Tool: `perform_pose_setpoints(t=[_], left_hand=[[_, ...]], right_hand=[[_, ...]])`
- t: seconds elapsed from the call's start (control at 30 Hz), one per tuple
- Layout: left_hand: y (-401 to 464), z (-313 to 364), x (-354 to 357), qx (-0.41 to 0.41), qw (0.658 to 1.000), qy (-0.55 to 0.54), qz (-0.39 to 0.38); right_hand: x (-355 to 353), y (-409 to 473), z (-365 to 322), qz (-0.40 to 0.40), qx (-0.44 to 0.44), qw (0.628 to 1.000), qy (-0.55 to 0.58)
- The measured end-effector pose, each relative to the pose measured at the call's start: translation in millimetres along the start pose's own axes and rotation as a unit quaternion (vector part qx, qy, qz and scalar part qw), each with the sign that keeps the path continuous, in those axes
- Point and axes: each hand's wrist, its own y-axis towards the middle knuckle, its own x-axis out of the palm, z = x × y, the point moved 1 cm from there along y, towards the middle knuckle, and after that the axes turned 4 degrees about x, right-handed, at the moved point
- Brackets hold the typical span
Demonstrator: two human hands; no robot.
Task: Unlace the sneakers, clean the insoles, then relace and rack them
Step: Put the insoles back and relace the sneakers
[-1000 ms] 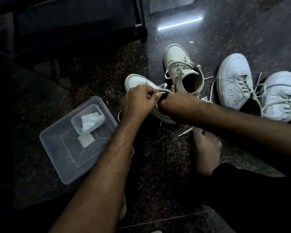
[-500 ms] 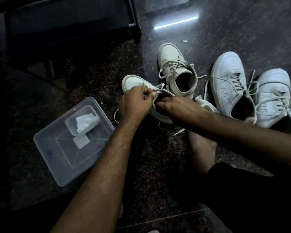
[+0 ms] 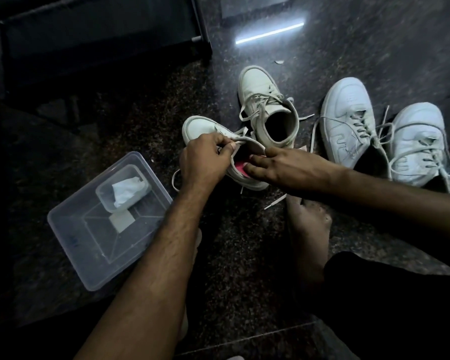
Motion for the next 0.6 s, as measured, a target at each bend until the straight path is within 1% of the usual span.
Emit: perform_pose_setpoints(t=[0.13,0.2,0.23,0.33,0.37,0.43,0.53,0.6], left_hand=[[-2.0,3.2,-0.4,0.002,1.0,0.014,-0.006],[-3.0,4.3,-1.8,0.004,1.0,0.015,-0.005],[-3.3,4.2,-2.6,0.005,1.0,0.016,-0.004],[-3.5,4.4,-3.1,0.005,1.0,0.026,-0.009],[-3.4,4.4,-2.9,0.005,1.0,0.029,-0.009],[-3.2,4.9,-2.8,0.006,0.999,0.034,-0.009],[-3.0,4.7,-2.0,0.007,0.999,0.03,-0.014],[-3.7,3.0,0.1,0.005,1.0,0.018,-0.016]], right_hand=[[-1.2,22.1,-0.1,-0.033,-0.054,0.997,-0.043],[-8.7,26.7,4.6,-0.051,-0.069,0.996,-0.035],[-15.0,27.6,4.2,-0.067,-0.07,0.994,-0.05],[-19.8,34.3,-4.3,-0.044,-0.073,0.986,-0.143],[-19.2,36.3,-6.0,-0.053,-0.069,0.983,-0.16],[-16.9,37.0,-7.0,-0.054,-0.059,0.986,-0.145],[-30.2,29.7,-7.7,-0.037,-0.029,0.996,-0.076],[-36.6,26.2,-7.0,-0.045,-0.003,0.999,-0.024]])
